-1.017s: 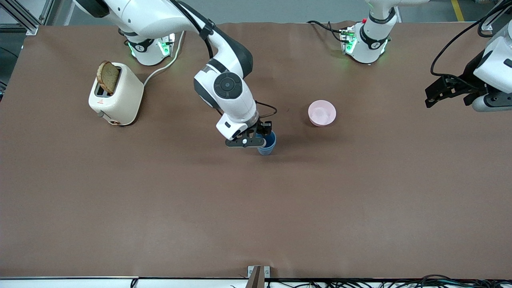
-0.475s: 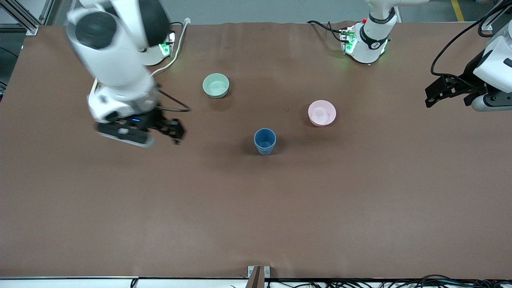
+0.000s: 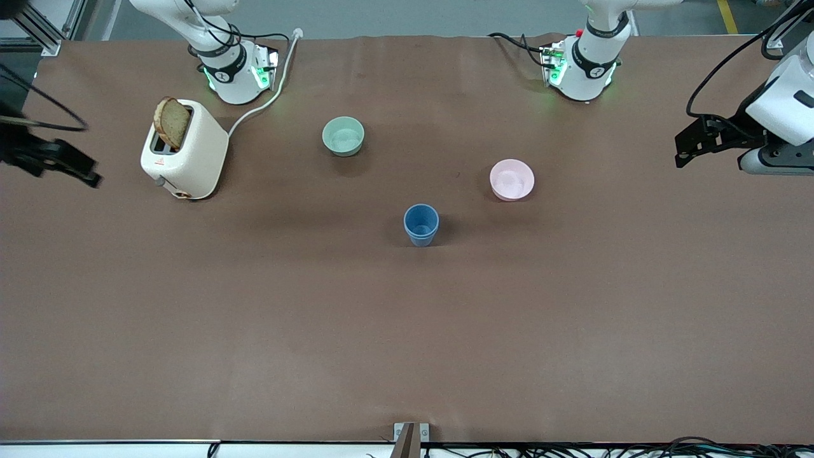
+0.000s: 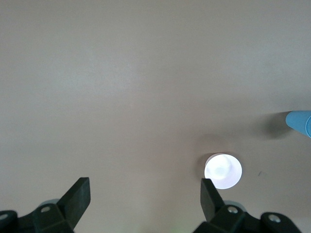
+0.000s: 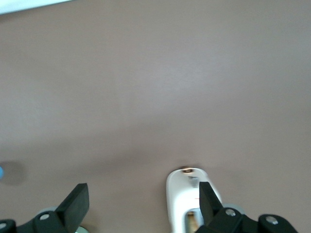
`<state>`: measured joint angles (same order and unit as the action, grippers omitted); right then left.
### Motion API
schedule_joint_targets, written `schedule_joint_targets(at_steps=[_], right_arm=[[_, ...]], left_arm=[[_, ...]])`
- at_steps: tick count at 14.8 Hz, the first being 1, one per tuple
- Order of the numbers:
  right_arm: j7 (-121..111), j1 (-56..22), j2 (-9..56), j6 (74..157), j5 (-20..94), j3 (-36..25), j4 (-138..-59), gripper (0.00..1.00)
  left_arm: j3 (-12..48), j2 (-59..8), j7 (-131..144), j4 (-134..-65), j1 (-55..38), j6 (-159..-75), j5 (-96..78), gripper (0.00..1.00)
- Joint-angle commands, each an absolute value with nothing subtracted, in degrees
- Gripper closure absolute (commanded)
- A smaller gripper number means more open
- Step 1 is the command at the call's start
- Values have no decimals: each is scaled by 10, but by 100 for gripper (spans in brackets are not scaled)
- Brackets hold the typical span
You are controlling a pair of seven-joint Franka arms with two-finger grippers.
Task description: Stack blue cups with both arms
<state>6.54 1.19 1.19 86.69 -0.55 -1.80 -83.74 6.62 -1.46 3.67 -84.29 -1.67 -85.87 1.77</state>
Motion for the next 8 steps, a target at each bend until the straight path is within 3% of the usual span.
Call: schedule_joint_targets(at_steps=[1, 8], right_arm=[[27, 8, -4, 854, 11, -40, -861, 0], [26, 6, -1, 853, 10, -40, -858, 0]], left_arm=[[66, -12, 28, -838, -16, -852, 12, 0], [65, -11, 29, -838, -16, -852, 16, 0]])
